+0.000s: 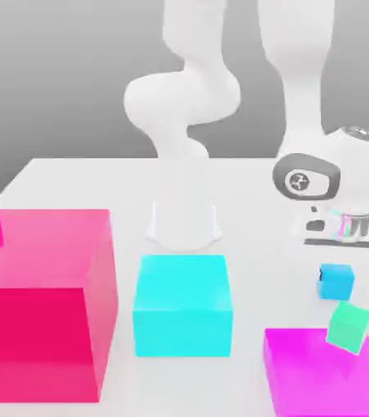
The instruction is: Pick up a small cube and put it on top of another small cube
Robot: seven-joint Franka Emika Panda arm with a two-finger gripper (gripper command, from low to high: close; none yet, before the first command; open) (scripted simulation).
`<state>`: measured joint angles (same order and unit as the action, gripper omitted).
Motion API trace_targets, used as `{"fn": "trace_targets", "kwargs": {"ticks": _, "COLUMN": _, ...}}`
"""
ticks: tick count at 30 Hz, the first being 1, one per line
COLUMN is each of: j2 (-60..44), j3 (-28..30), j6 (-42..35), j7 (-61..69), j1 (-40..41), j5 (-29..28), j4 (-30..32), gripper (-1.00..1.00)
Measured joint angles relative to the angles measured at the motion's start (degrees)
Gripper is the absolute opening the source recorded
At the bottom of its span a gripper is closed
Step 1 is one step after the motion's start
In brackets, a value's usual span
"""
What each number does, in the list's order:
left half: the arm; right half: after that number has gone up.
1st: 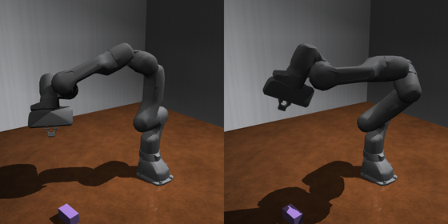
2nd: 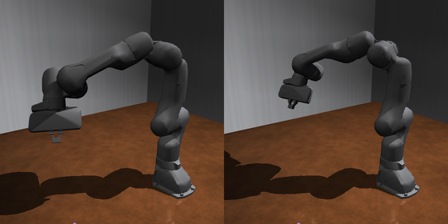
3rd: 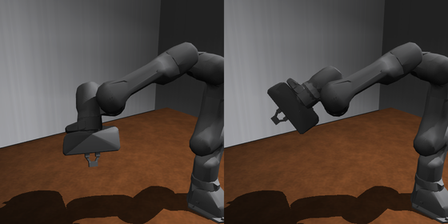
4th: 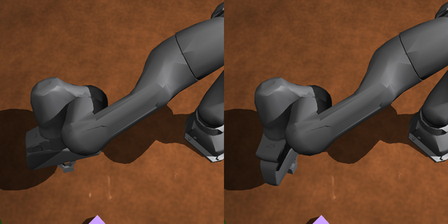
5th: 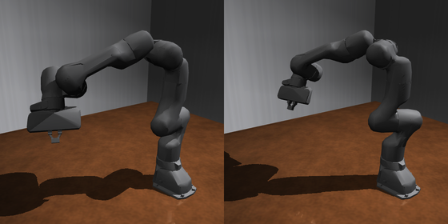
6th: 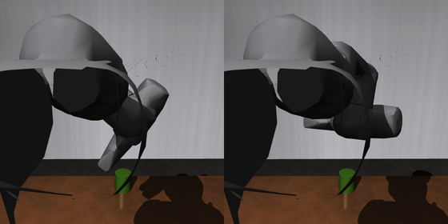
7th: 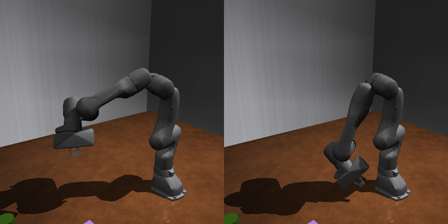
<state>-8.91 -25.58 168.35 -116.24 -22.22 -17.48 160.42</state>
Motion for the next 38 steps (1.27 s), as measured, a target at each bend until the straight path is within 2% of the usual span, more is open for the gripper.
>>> {"fn": "trace_targets", "kwargs": {"ticks": 4, "j2": 7.1, "j3": -3.7, "j6": -4.5, "j7": 10.4, "j1": -0.2, "j5": 14.0, "j4": 1.7, "gripper": -1.00}}
{"fn": "trace_targets", "kwargs": {"ticks": 6, "j2": 8.7, "j3": -2.9, "j6": -6.0, "j7": 13.8, "j1": -2.2, "j5": 13.8, "j4": 0.6, "gripper": -1.00}}
{"fn": "trace_targets", "kwargs": {"ticks": 9, "j2": 9.8, "j3": 3.2, "j6": -9.6, "j7": 19.2, "j1": -6.5, "j5": 13.0, "j4": -2.6, "gripper": -1.00}}
{"fn": "trace_targets", "kwargs": {"ticks": 12, "j2": 10.9, "j3": 9.6, "j6": -13.9, "j7": 24.9, "j1": 3.6, "j5": 11.7, "j4": -6.4, "gripper": -1.00}}
{"fn": "trace_targets", "kwargs": {"ticks": 17, "j2": 11.0, "j3": 18.2, "j6": -26.0, "j7": 38.6, "j1": 20.7, "j5": 9.7, "j4": -19.3, "gripper": -1.00}}
{"fn": "trace_targets", "kwargs": {"ticks": 30, "j2": 11.7, "j3": 34.1, "j6": -51.4, "j7": 64.7, "j1": 49.5, "j5": 16.2, "j4": -41.1, "gripper": -1.00}}
{"fn": "trace_targets", "kwargs": {"ticks": 32, "j2": 11.7, "j3": 34.5, "j6": -51.8, "j7": 67.9, "j1": 50.3, "j5": 17.1, "j4": -41.1, "gripper": -1.00}}
{"fn": "trace_targets", "kwargs": {"ticks": 34, "j2": 10.3, "j3": 34.6, "j6": -48.1, "j7": 68.9, "j1": 50.1, "j5": 17.6, "j4": -38.8, "gripper": -1.00}}
{"fn": "trace_targets", "kwargs": {"ticks": 35, "j2": 9.6, "j3": 34.7, "j6": -46.2, "j7": 69.1, "j1": 50.1, "j5": 17.7, "j4": -37.5, "gripper": 1.00}}
{"fn": "trace_targets", "kwargs": {"ticks": 38, "j2": 9.6, "j3": 34.7, "j6": -46.2, "j7": 69.2, "j1": 50.0, "j5": 17.7, "j4": -37.5, "gripper": 1.00}}
